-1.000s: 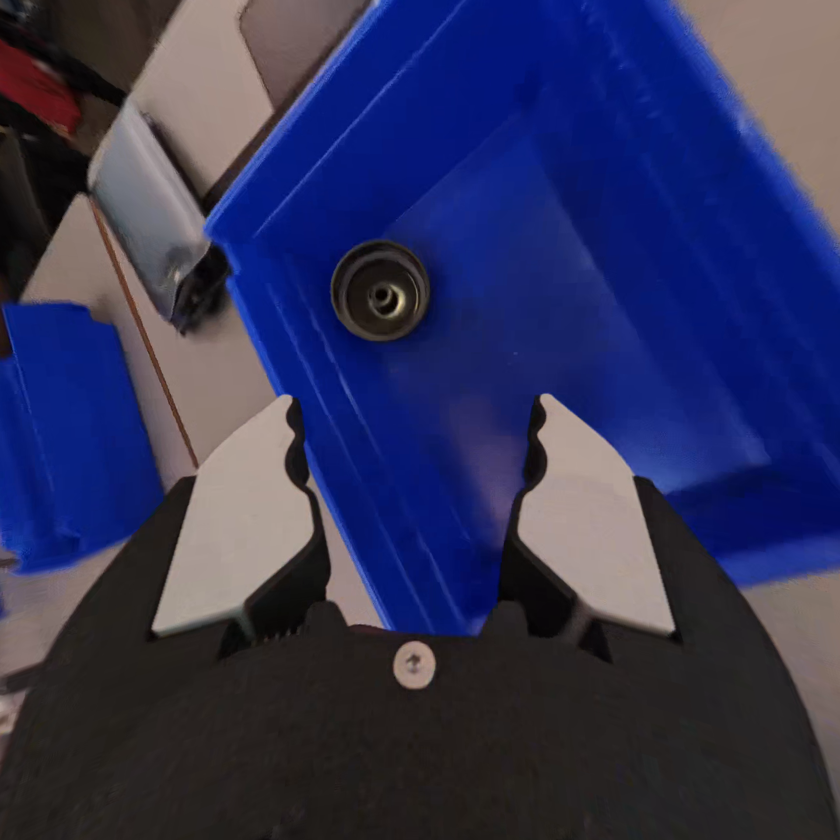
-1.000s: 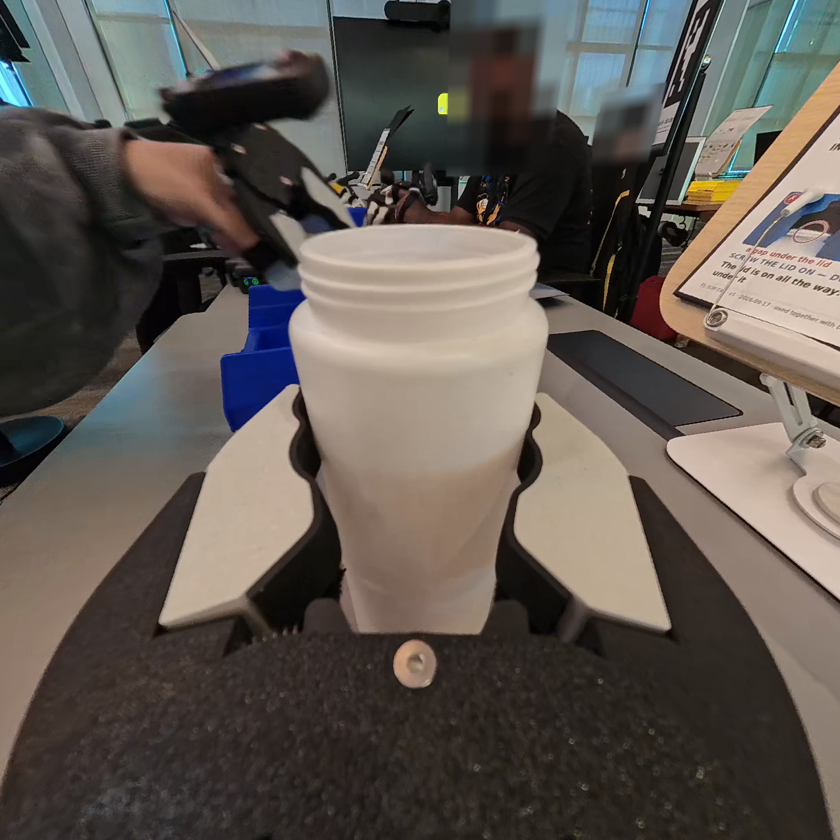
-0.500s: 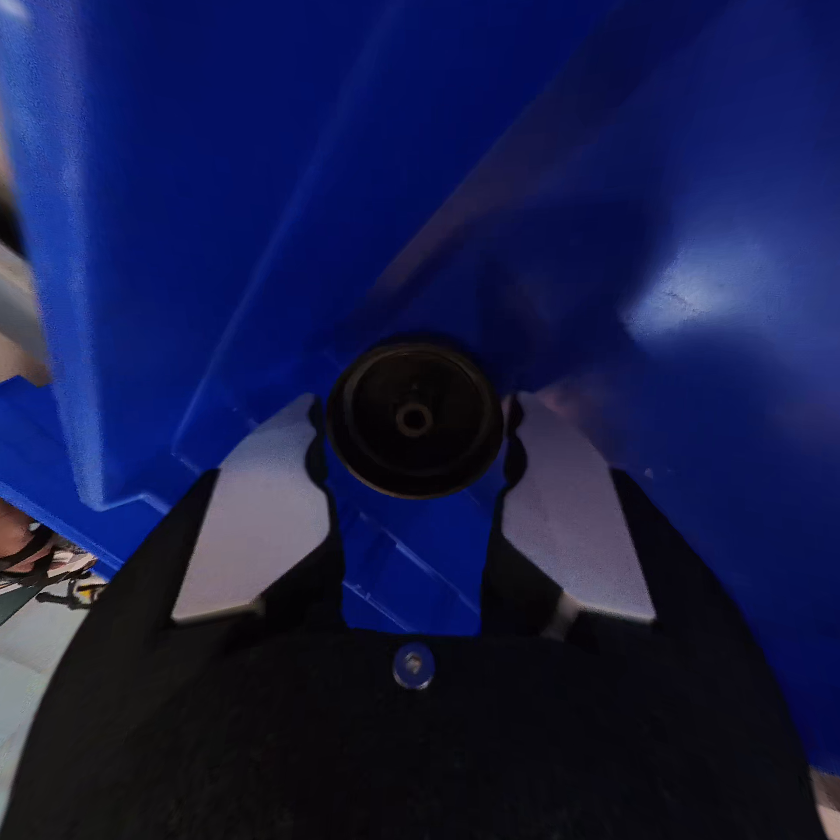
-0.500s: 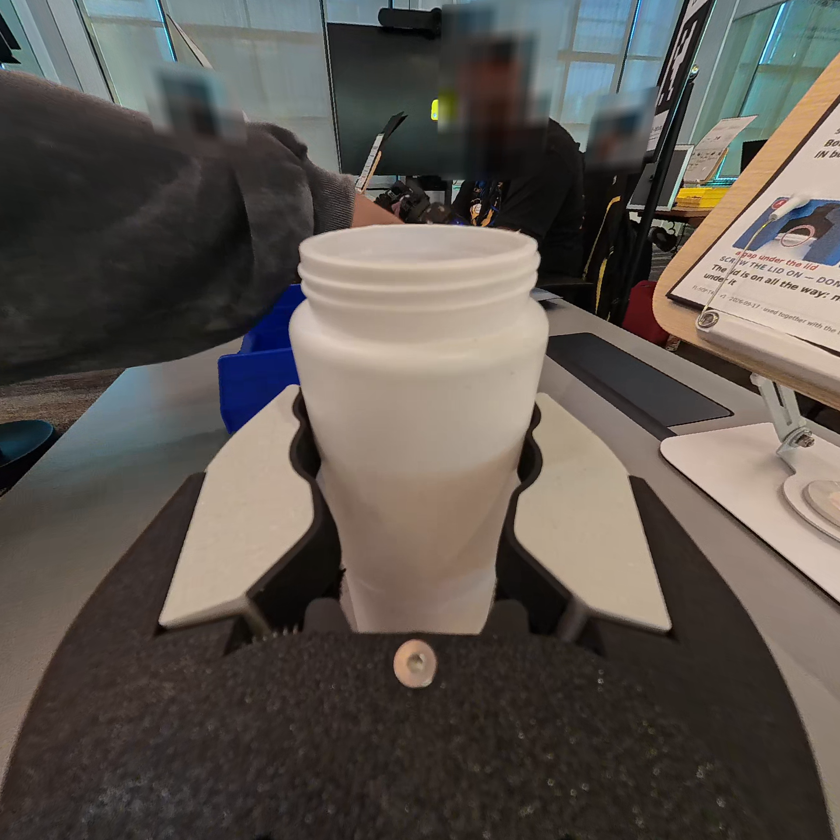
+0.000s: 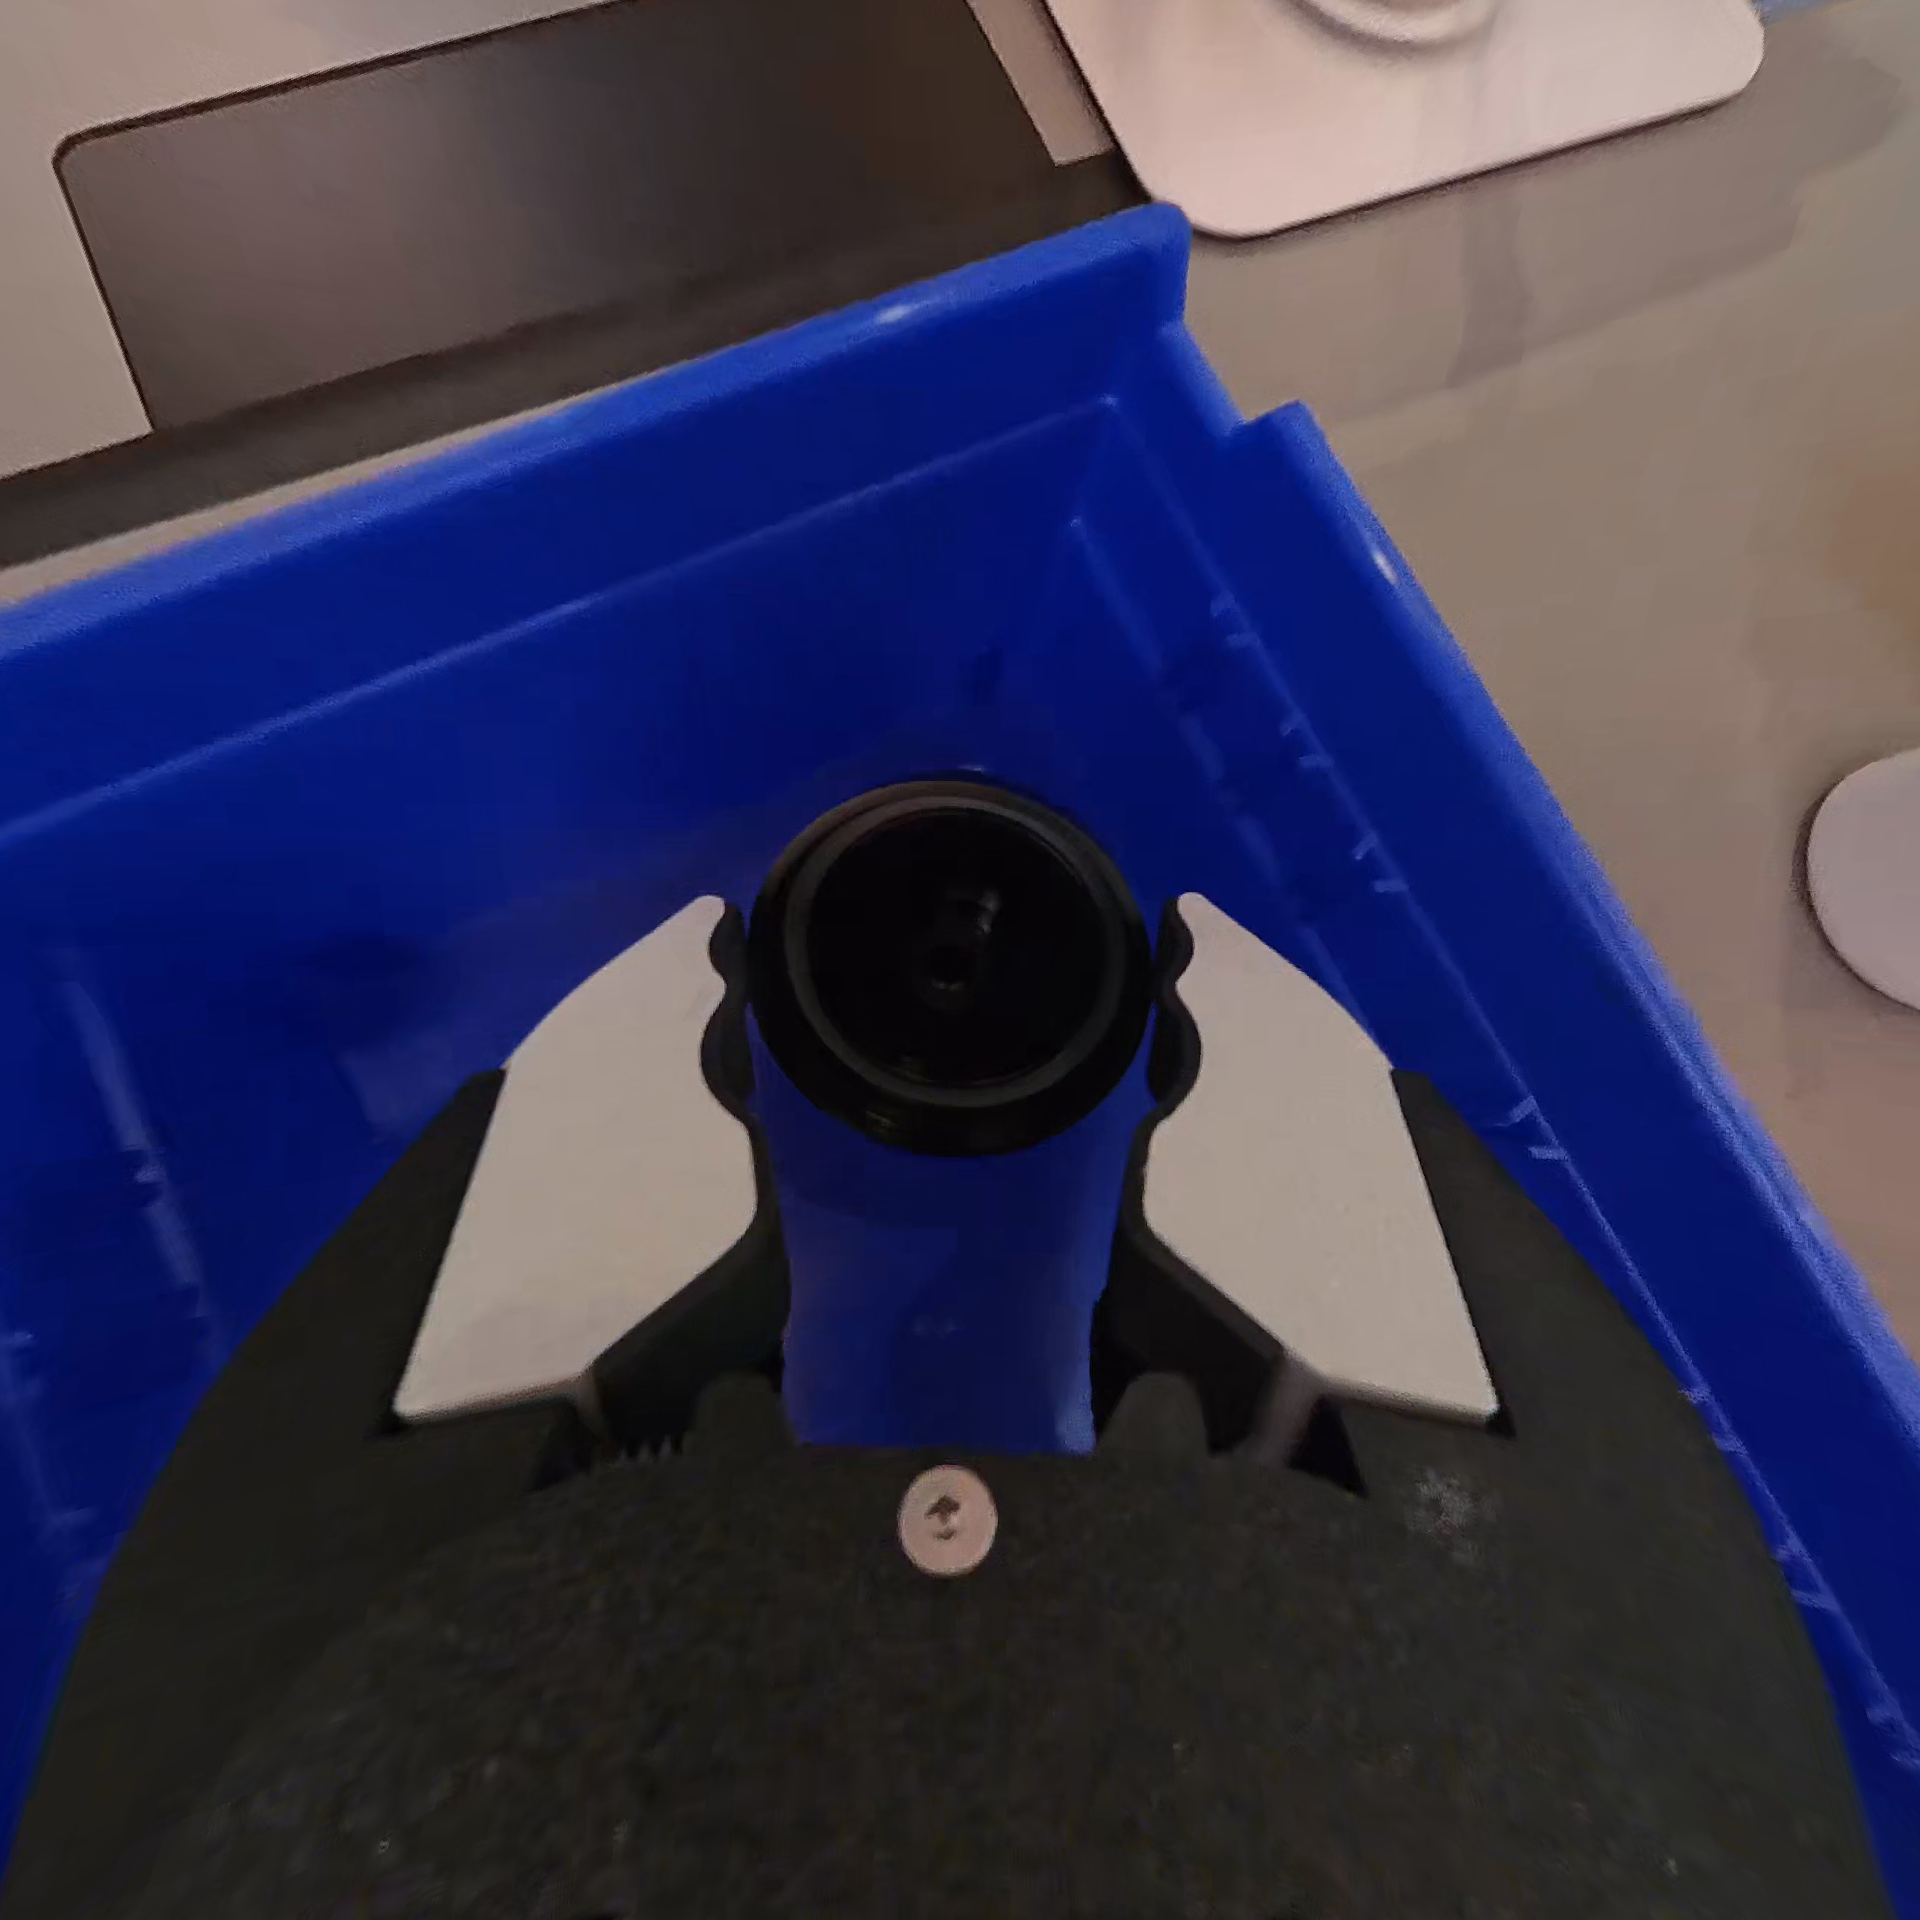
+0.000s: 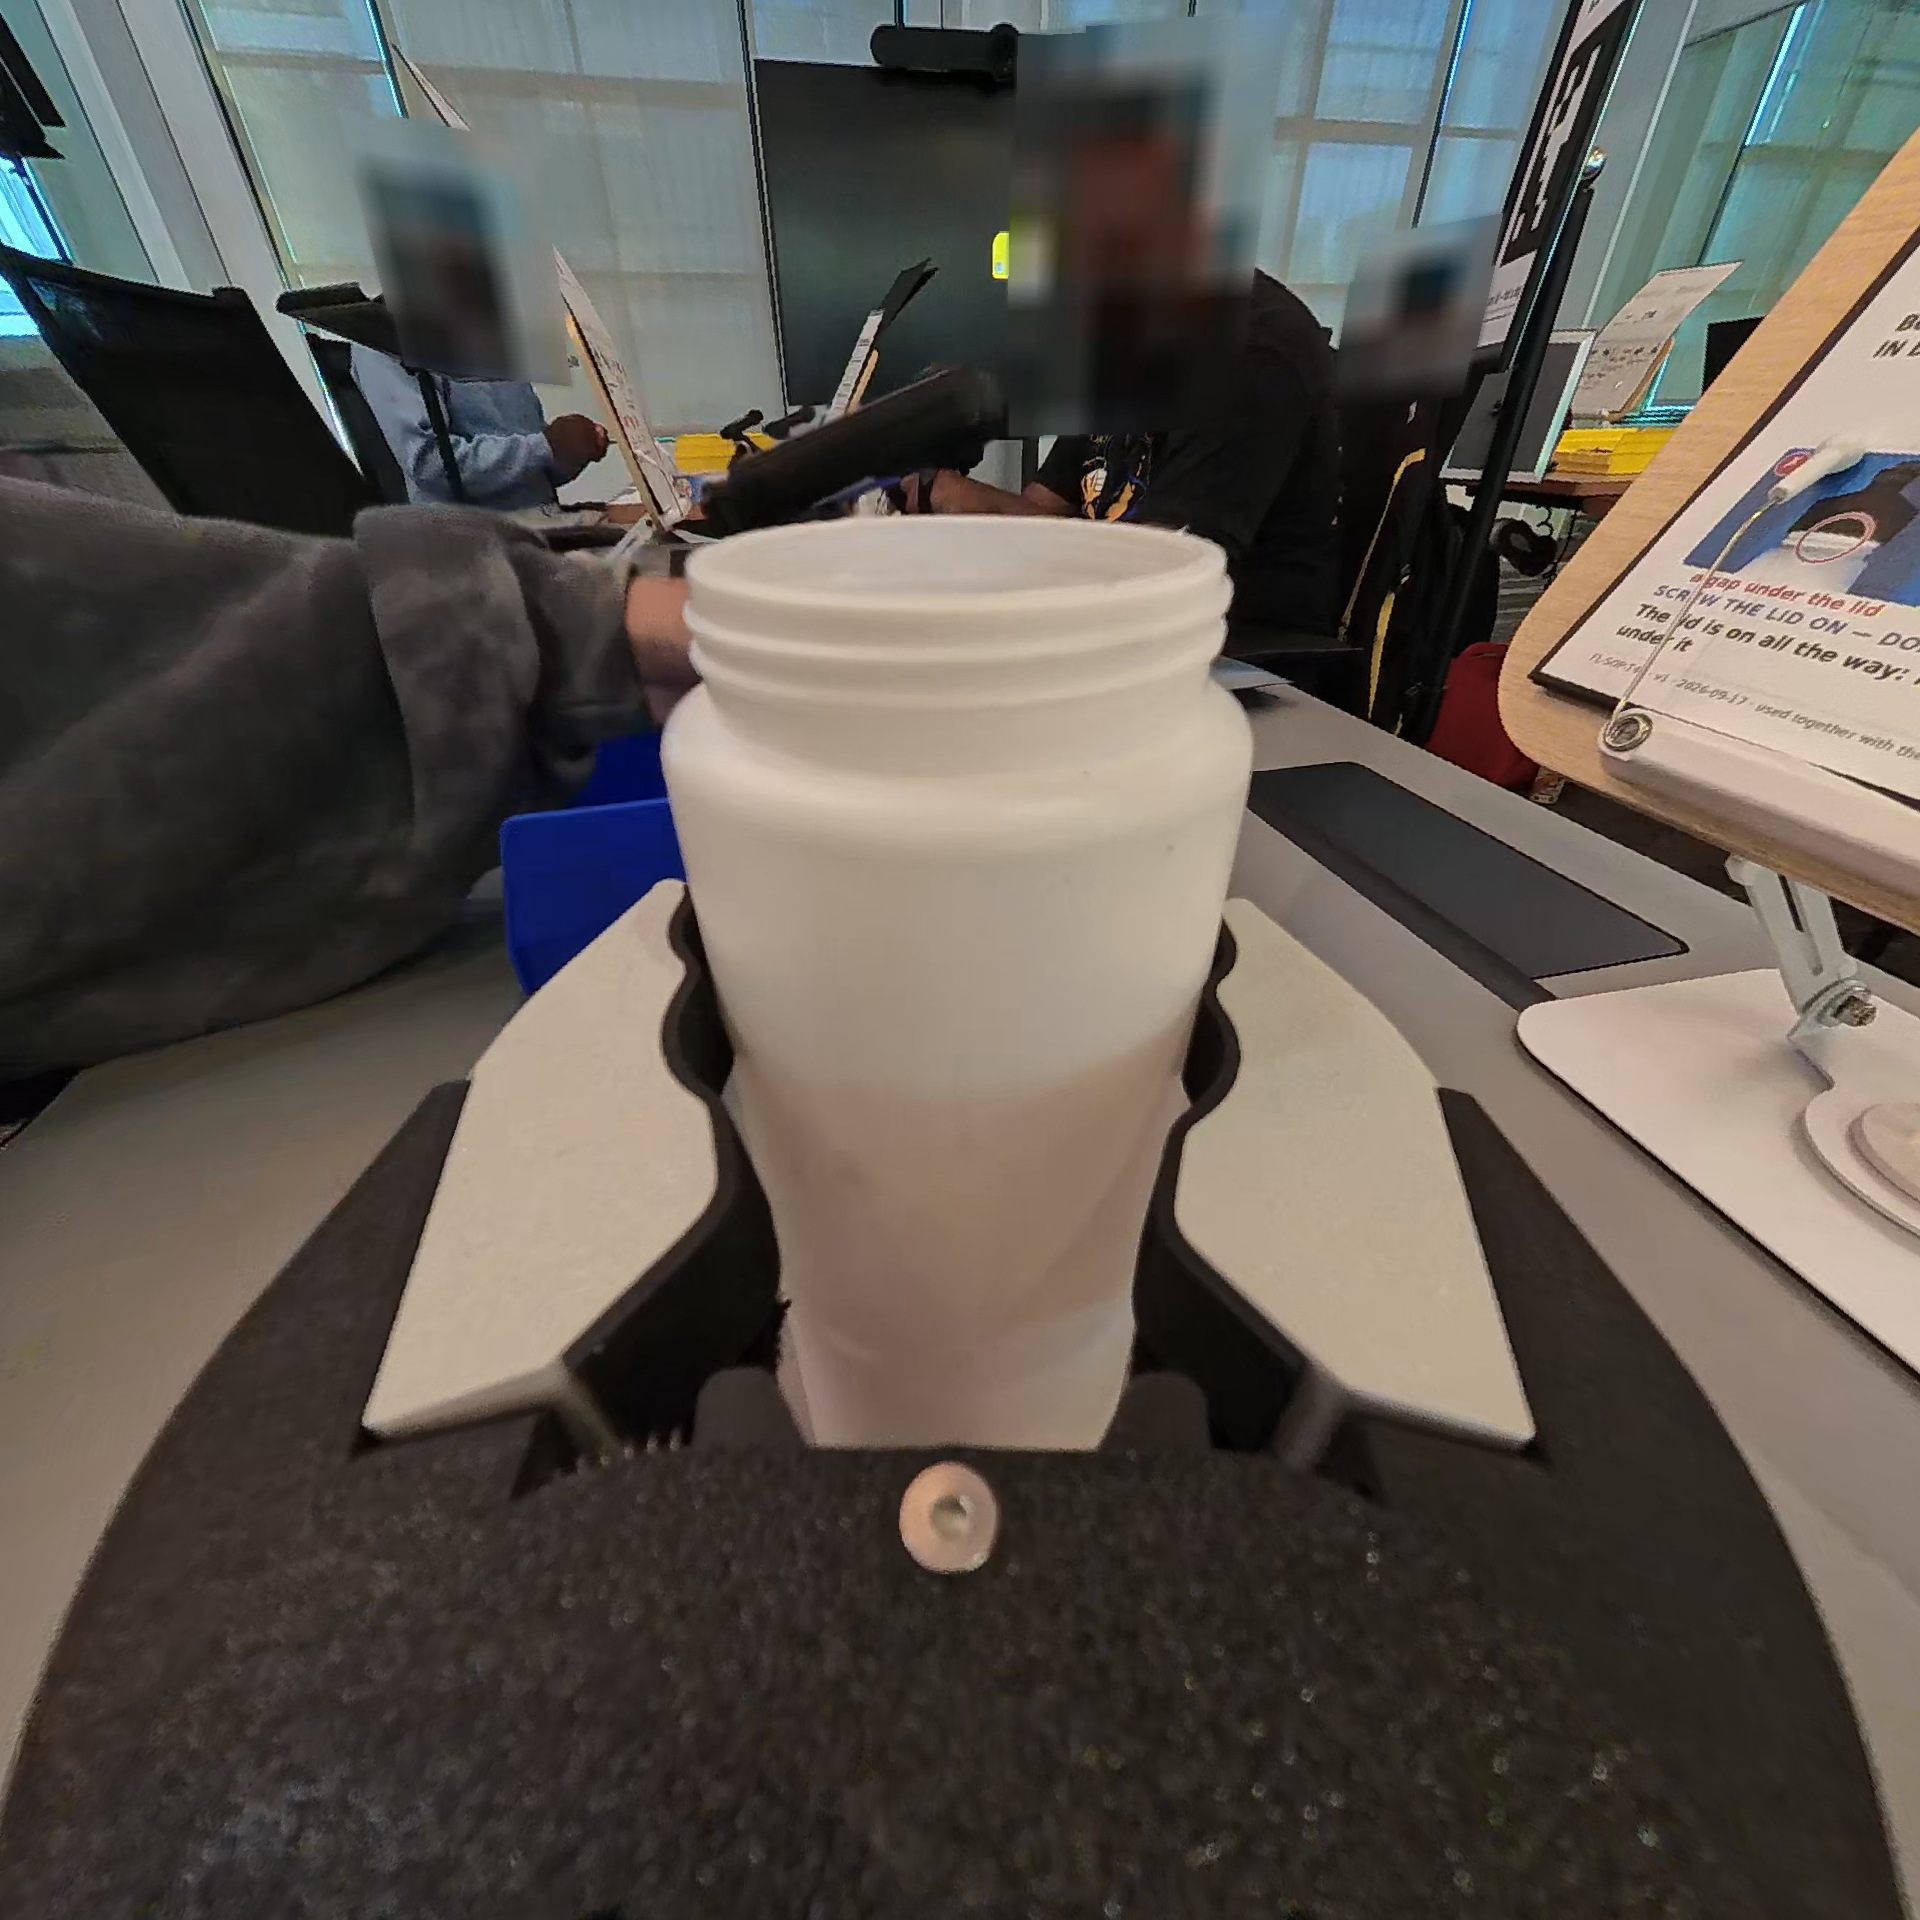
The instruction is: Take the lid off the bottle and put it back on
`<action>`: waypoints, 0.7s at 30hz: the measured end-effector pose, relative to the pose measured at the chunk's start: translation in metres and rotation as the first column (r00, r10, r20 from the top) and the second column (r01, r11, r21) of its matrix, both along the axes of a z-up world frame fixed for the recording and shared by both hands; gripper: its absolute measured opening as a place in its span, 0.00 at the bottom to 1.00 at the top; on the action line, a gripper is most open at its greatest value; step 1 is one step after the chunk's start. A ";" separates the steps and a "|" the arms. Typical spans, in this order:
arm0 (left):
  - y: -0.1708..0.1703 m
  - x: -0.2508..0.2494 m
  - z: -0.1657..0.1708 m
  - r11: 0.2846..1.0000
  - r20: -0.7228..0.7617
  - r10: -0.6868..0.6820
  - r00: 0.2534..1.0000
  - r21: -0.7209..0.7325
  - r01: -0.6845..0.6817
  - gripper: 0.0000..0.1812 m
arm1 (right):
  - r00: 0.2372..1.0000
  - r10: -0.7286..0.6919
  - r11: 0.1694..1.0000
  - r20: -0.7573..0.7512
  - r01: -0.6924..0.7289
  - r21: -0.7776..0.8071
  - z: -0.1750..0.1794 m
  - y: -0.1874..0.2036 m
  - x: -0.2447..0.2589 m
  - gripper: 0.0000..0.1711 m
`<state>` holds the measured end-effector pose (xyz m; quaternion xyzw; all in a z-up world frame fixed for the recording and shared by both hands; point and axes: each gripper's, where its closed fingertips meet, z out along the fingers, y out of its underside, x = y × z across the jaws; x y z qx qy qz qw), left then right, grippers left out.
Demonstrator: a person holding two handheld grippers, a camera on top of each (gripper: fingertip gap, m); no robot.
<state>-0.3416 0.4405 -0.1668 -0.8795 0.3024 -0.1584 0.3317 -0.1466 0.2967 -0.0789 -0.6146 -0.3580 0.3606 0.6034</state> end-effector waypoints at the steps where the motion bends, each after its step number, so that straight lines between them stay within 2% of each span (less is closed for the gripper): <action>1: -0.002 -0.002 -0.004 1.000 0.011 0.012 1.000 0.004 -0.012 0.41 | 1.000 0.000 1.000 0.000 0.000 0.000 0.000 0.000 0.000 0.51; 4: -0.007 -0.009 -0.019 1.000 0.001 0.027 1.000 -0.004 -0.027 0.42 | 1.000 -0.002 1.000 0.000 0.002 0.000 0.000 0.000 0.000 0.51; 8: -0.013 -0.015 -0.022 0.999 0.018 0.036 0.999 -0.027 -0.035 0.42 | 1.000 0.000 1.000 -0.002 0.000 0.000 0.000 0.000 0.000 0.51; 13: -0.024 -0.031 -0.021 0.997 -0.078 0.040 0.996 -0.056 -0.044 0.41 | 1.000 -0.001 1.000 -0.002 0.001 0.001 0.000 -0.002 0.001 0.51; 18: -0.048 -0.050 -0.013 0.999 -0.220 0.035 0.975 -0.030 -0.042 0.49 | 1.000 -0.001 1.000 -0.002 0.001 0.000 0.000 -0.002 0.001 0.51; 21: -0.065 -0.062 -0.021 0.994 -0.258 0.089 0.962 -0.044 -0.104 0.54 | 1.000 0.001 1.000 -0.002 -0.001 -0.001 0.000 -0.003 0.000 0.51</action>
